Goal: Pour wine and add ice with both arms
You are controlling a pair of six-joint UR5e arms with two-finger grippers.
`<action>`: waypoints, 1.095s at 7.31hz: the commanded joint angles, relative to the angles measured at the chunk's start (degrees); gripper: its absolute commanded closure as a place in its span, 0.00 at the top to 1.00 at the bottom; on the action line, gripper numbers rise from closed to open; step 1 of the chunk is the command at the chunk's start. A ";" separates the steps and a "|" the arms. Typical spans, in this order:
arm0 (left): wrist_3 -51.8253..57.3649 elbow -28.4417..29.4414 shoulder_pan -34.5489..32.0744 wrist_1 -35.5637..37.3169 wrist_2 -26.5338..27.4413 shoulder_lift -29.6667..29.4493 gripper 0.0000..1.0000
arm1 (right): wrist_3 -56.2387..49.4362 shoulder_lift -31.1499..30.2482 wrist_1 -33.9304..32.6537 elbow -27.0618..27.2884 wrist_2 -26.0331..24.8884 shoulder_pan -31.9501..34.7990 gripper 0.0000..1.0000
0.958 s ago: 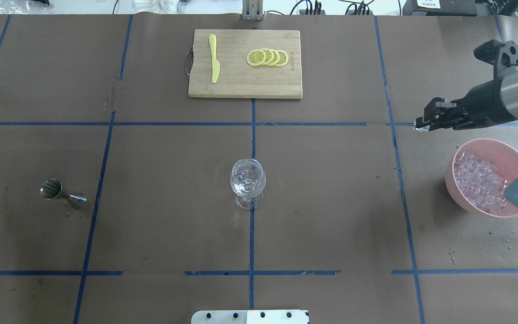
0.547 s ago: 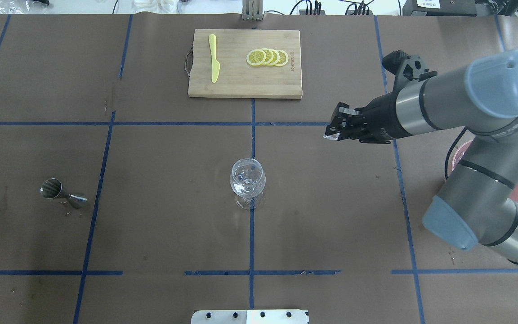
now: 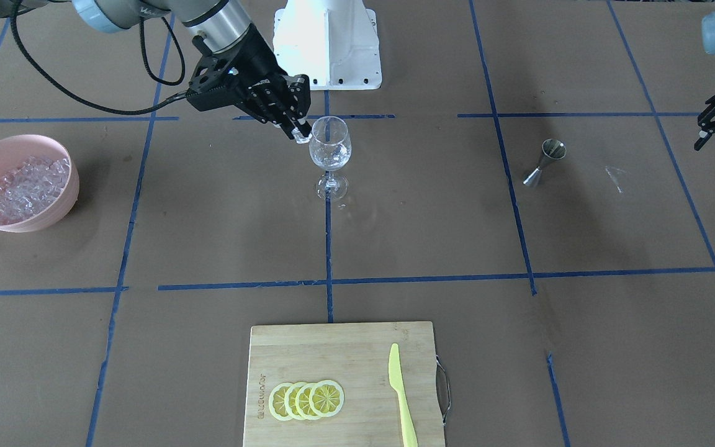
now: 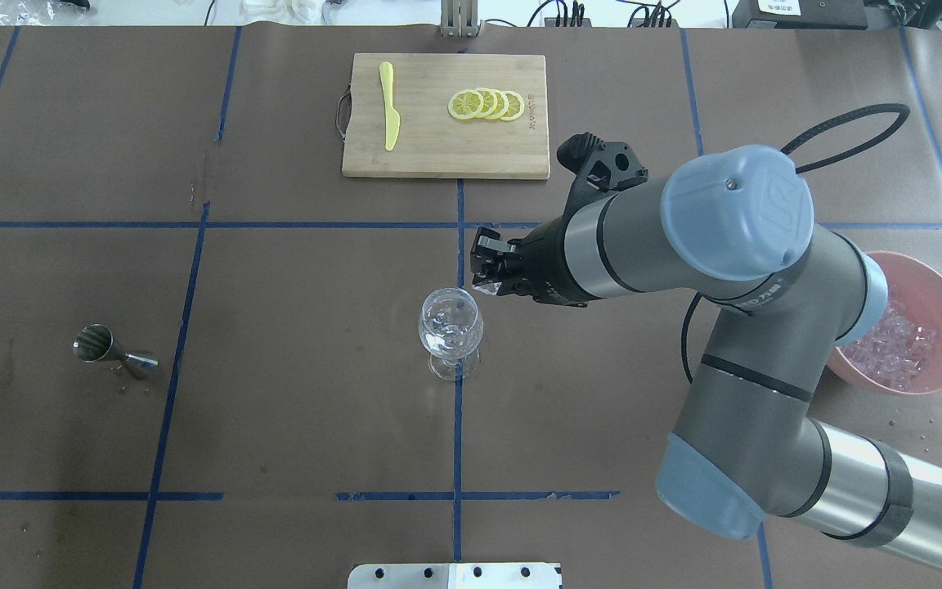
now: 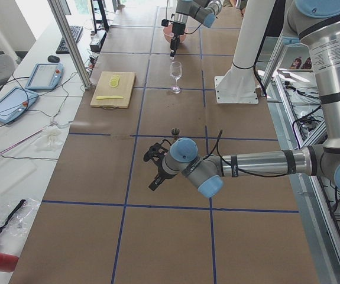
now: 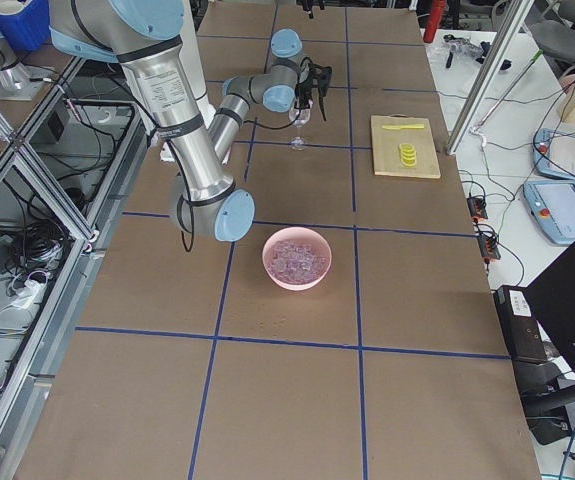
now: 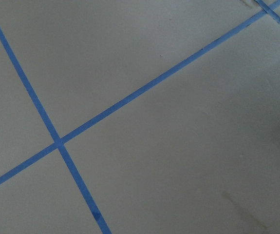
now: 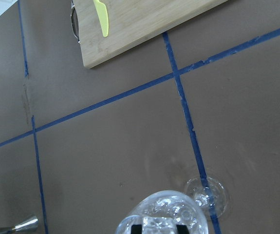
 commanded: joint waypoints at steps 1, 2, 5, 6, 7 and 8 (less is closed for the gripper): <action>-1.30 -0.07 -0.06 -1.20 -0.02 0.06 1.00 | 0.41 1.07 -0.25 -0.11 -0.97 -1.85 0.00; -1.40 -0.07 -0.06 -1.82 -0.02 0.15 1.00 | 0.41 1.25 -0.25 -0.19 -1.05 -2.03 0.00; -1.40 0.02 -0.06 -2.70 0.07 0.24 1.00 | 0.59 1.95 -0.34 -0.72 -1.06 -2.12 0.99; -1.40 0.02 -0.06 -2.70 0.07 0.24 1.00 | 0.59 1.87 -0.43 -0.72 -1.06 -2.12 1.00; -2.79 0.37 -0.06 -4.27 0.50 0.24 1.00 | 0.33 1.43 -0.43 -0.02 -0.88 -1.77 1.00; -5.15 0.72 -0.06 -6.11 0.59 0.15 1.00 | -0.02 -0.23 -0.34 1.11 -0.18 -0.37 1.00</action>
